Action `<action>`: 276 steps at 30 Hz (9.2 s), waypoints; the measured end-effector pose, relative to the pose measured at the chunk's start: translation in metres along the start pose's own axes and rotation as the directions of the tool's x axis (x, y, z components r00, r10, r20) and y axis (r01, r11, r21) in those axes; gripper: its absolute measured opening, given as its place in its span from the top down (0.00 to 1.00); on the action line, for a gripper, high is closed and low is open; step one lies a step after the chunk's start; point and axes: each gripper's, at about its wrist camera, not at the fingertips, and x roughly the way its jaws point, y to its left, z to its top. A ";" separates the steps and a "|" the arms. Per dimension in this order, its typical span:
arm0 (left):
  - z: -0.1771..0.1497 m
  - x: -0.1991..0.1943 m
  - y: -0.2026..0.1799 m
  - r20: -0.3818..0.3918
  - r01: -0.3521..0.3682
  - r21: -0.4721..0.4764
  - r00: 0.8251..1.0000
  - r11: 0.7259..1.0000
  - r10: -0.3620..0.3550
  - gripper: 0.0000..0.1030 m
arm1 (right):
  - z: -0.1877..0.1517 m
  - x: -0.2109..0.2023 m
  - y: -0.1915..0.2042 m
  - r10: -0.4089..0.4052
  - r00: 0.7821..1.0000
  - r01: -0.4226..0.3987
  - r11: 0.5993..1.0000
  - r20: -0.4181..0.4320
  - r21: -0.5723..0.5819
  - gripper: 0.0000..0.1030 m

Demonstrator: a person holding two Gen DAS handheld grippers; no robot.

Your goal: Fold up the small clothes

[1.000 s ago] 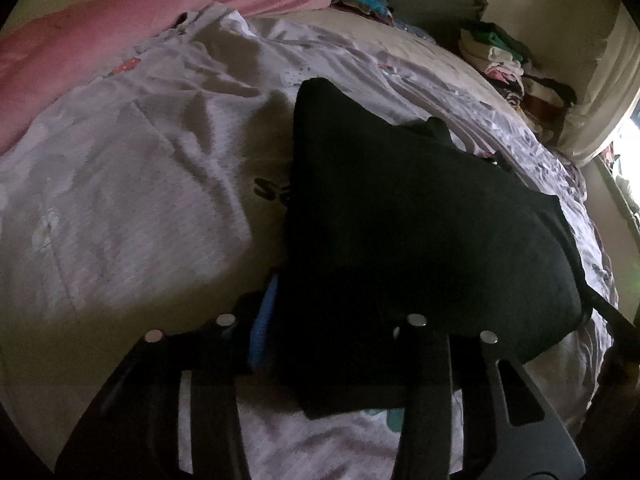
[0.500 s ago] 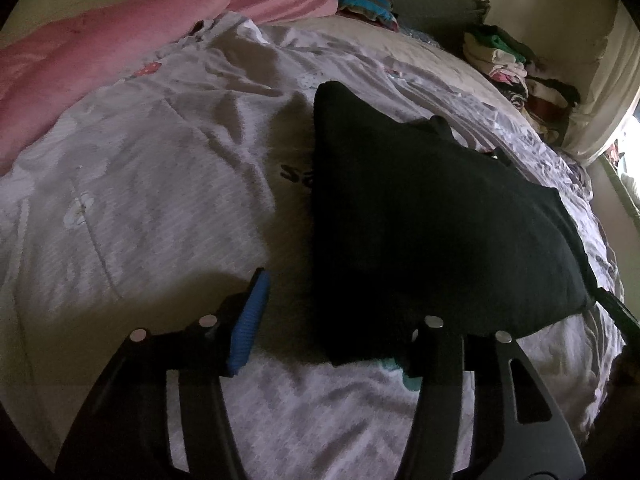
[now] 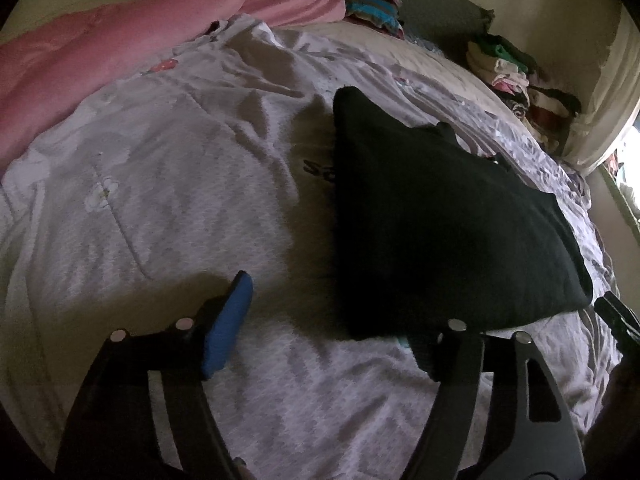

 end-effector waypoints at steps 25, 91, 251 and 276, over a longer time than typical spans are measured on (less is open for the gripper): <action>0.016 -0.012 0.053 0.055 -0.009 -0.167 0.998 0.986 0.019 0.09 | 0.002 0.023 0.175 0.165 0.986 -0.161 0.923 -0.018 -0.348 0.07; 0.106 0.030 -0.114 -0.089 0.297 -0.007 0.951 0.955 -0.297 0.73 | 0.034 0.007 0.157 0.146 0.941 -0.058 0.959 0.305 -0.279 0.85; -0.026 0.007 -0.226 -0.132 0.277 0.254 0.959 0.927 -0.250 0.24 | -0.008 -0.040 -0.089 0.024 0.997 -0.032 0.994 0.077 0.106 0.22; -0.073 -0.073 -0.201 0.016 0.220 0.323 0.971 0.920 -0.237 0.09 | -0.063 -0.132 -0.055 -0.093 0.971 0.079 0.994 0.218 0.070 0.04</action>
